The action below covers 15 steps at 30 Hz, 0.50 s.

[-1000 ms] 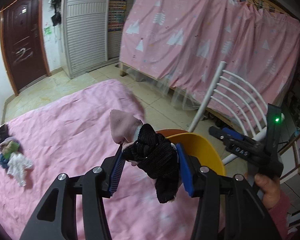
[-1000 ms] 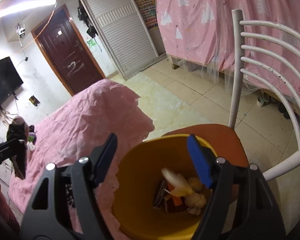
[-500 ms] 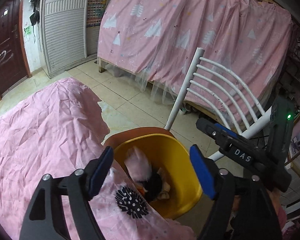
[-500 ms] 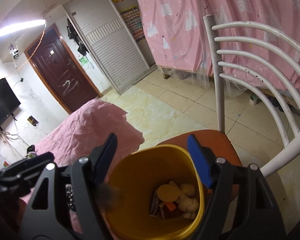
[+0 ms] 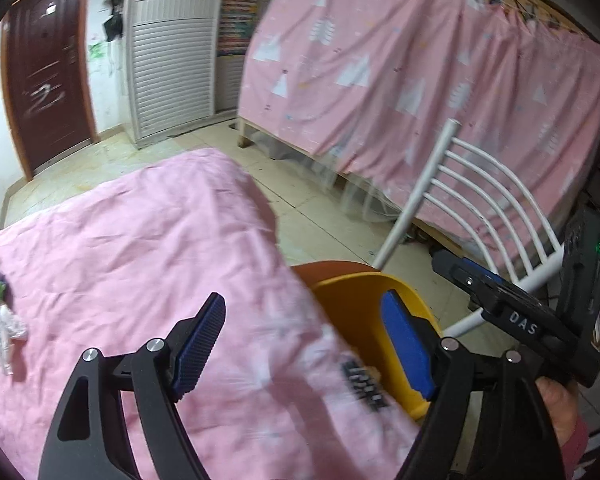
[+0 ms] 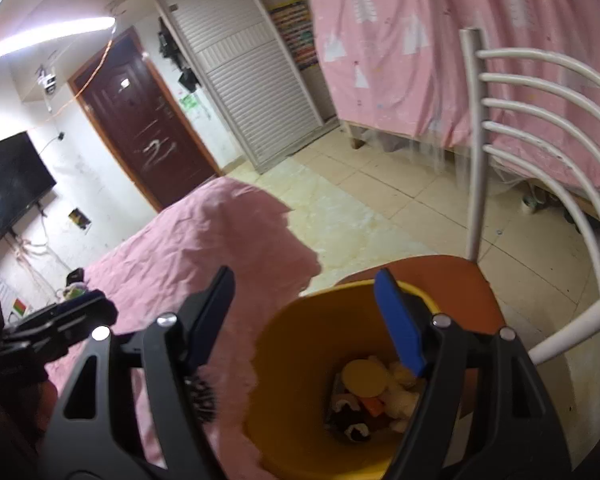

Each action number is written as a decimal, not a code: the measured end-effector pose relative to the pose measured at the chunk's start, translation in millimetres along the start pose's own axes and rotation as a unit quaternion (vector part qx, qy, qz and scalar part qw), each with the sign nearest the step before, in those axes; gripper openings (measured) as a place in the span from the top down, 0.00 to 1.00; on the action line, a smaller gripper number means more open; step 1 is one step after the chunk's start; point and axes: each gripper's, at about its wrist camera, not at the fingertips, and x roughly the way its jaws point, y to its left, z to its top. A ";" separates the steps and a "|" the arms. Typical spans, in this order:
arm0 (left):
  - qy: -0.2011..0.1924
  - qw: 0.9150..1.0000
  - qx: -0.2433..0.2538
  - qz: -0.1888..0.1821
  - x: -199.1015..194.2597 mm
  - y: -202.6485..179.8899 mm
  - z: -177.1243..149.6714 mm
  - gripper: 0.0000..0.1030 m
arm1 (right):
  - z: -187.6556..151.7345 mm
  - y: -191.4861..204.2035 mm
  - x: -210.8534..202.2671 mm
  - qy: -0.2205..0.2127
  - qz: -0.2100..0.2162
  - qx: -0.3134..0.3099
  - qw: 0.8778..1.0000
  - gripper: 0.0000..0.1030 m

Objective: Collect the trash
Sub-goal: 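Move both tools back over the bed toward the remaining cloth pile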

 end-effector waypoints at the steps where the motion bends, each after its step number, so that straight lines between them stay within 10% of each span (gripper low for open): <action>1: -0.004 1.000 -0.004 0.003 -3.7 8.0 -0.4 0.31 | 0.1 6.4 1.1 0.001 0.002 -0.004 1.000 0.32; 15: -0.047 0.992 -0.061 0.105 -58.3 124.4 -11.8 0.31 | -1.0 120.0 49.7 0.048 0.056 -0.095 0.993 0.31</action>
